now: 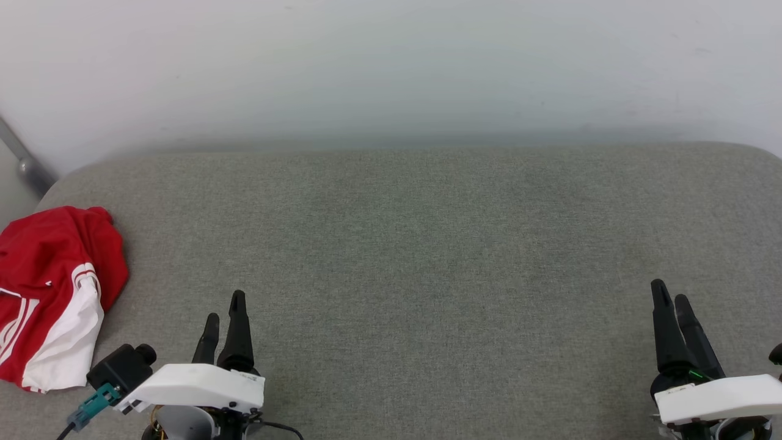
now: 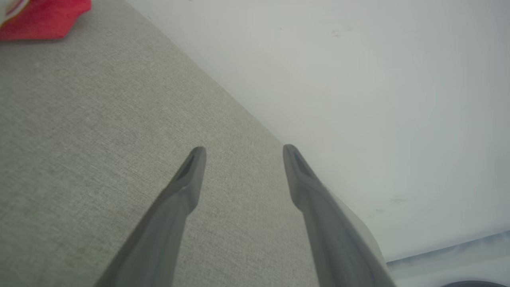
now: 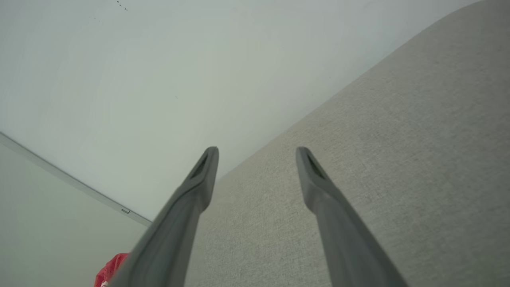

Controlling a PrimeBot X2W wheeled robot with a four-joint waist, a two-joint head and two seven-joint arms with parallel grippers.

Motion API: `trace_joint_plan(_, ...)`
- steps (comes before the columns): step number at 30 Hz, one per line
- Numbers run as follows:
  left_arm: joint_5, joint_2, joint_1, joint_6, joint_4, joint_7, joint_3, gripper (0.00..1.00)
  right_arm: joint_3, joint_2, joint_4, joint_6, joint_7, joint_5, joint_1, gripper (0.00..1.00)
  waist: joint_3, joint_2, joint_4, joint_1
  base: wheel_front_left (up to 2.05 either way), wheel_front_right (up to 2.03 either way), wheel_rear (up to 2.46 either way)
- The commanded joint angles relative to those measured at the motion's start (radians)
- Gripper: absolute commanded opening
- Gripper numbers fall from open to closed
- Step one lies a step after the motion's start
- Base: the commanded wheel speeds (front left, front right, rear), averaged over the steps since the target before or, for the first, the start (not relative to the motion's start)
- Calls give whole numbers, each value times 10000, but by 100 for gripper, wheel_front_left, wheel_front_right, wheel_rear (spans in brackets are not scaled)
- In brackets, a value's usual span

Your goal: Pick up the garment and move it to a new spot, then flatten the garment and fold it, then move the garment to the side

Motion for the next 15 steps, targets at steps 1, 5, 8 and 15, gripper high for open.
trace_joint_plan(1,420,20,18,76,-185,-108,-63,100,31,-6,-221,-1,-108,-439,-12,100,1,0,4,-1,0,0,0)
trace_joint_plan(5,1027,21,61,195,-213,-246,-184,100,100,-6,-241,-1,-243,-1063,125,100,2,0,18,-1,0,0,0)
trace_joint_plan(8,1452,22,104,289,-253,-340,-273,100,124,-5,-291,-1,-335,-1458,186,100,0,0,28,-1,0,0,0)
trace_joint_plan(15,2375,24,193,477,-384,-548,-478,100,138,-3,-423,-1,-553,-2357,349,100,5,0,46,-1,0,0,0)
